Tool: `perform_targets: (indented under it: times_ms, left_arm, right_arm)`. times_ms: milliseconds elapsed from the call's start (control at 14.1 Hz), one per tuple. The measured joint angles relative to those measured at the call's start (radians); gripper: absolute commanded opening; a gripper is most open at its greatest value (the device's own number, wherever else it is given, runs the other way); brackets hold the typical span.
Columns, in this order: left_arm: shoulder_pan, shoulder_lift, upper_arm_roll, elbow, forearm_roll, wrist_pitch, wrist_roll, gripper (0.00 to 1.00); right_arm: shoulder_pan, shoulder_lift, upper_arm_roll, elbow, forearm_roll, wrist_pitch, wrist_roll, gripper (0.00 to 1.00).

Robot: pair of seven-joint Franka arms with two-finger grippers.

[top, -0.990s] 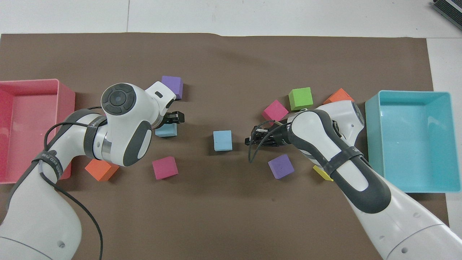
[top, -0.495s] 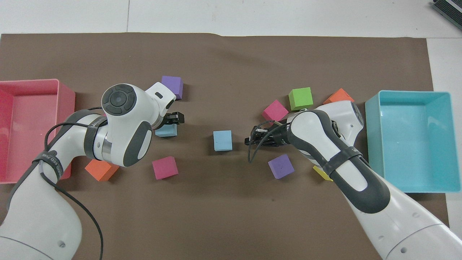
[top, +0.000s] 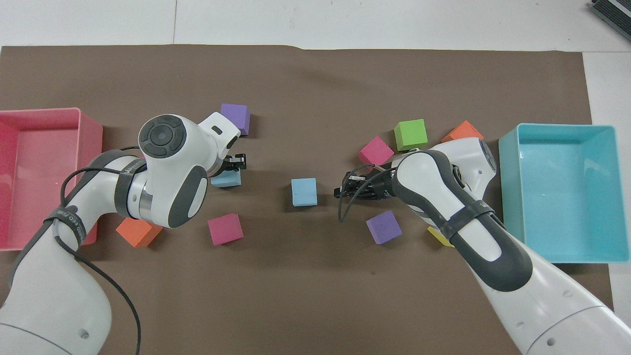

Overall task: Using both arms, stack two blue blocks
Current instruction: 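Grasp the other light blue cube with the left gripper, then carry the held cube with the left gripper over the placed cube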

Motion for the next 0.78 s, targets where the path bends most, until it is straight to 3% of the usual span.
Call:
perform_targets:
  times_ms: [424, 778]
  left_arm:
    - [-0.002, -0.022, -0.001, 0.016, 0.000, -0.032, 0.000, 0.29]
    - [-0.041, -0.075, -0.003, 0.087, 0.003, -0.182, -0.008, 0.30]
  right_arm:
    - [0.000, 0.000, 0.000, 0.000, 0.000, 0.000, 0.000, 0.00]
    - [0.000, 0.000, 0.000, 0.000, 0.000, 0.001, 0.000, 0.00]
